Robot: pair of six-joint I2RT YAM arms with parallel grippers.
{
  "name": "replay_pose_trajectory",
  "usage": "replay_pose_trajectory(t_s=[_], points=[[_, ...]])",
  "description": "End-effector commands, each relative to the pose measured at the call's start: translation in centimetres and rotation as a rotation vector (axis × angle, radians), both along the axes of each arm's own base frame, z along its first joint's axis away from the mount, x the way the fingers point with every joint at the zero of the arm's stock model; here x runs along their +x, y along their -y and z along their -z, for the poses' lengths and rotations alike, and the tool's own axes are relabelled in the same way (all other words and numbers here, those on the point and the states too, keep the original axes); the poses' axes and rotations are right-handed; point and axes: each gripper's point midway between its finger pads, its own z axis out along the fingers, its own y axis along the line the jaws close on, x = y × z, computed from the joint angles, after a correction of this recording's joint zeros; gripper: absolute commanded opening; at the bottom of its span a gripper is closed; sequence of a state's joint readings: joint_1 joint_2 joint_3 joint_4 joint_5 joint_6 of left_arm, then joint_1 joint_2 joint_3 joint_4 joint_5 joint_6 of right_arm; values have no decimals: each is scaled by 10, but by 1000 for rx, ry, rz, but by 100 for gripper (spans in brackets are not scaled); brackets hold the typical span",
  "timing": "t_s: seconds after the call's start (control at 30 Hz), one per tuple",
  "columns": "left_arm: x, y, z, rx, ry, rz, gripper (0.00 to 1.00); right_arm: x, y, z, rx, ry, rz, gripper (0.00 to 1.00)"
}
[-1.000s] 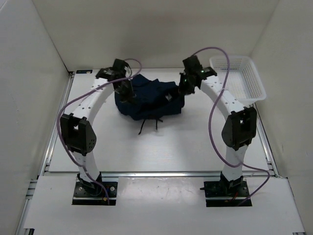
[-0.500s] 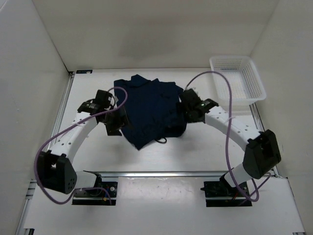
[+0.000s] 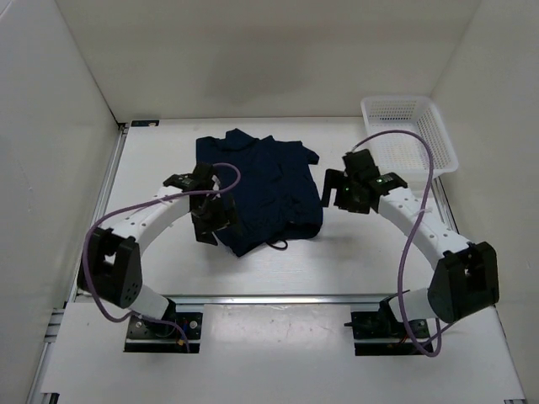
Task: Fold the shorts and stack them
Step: Flatten the shorts out
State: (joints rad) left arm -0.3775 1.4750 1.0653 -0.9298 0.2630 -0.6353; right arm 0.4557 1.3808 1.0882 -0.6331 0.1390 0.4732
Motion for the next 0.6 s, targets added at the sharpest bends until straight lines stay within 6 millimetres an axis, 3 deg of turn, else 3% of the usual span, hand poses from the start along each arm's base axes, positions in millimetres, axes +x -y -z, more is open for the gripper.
replay_pose_trajectory(t_s=[0.0, 0.03, 0.07, 0.2, 0.23, 0.3, 0.33, 0.37, 0.4, 0.47, 0.53, 0.57], points=[[10, 16, 4, 13, 27, 8, 93, 11, -10, 4, 256, -82, 16, 94], [13, 19, 8, 17, 31, 2, 93, 10, -24, 2, 353, -116, -34, 94], [13, 19, 15, 23, 17, 2, 93, 12, -25, 16, 388, -181, -22, 94], [18, 24, 43, 51, -42, 12, 73, 10, -49, 37, 486, -288, -72, 92], [20, 27, 46, 63, -42, 20, 55, 11, -50, 49, 481, -313, -65, 90], [22, 28, 50, 68, -53, 20, 36, 4, -58, 60, 478, -361, -77, 81], [21, 27, 53, 73, -64, 21, 22, 4, -59, 68, 473, -378, -72, 77], [25, 29, 50, 68, -51, 20, 16, 2, -61, 71, 469, -389, -78, 71], [29, 31, 47, 62, -40, 20, 10, 4, -62, 71, 475, -384, -73, 46], [32, 32, 44, 59, -28, 29, 10, 4, -58, 74, 452, -384, -58, 19], [35, 34, 41, 53, -17, 28, 10, 21, -54, 58, 417, -303, -40, 0], [40, 36, 36, 46, -1, 28, 10, 26, -52, 52, 407, -278, -34, 0]])
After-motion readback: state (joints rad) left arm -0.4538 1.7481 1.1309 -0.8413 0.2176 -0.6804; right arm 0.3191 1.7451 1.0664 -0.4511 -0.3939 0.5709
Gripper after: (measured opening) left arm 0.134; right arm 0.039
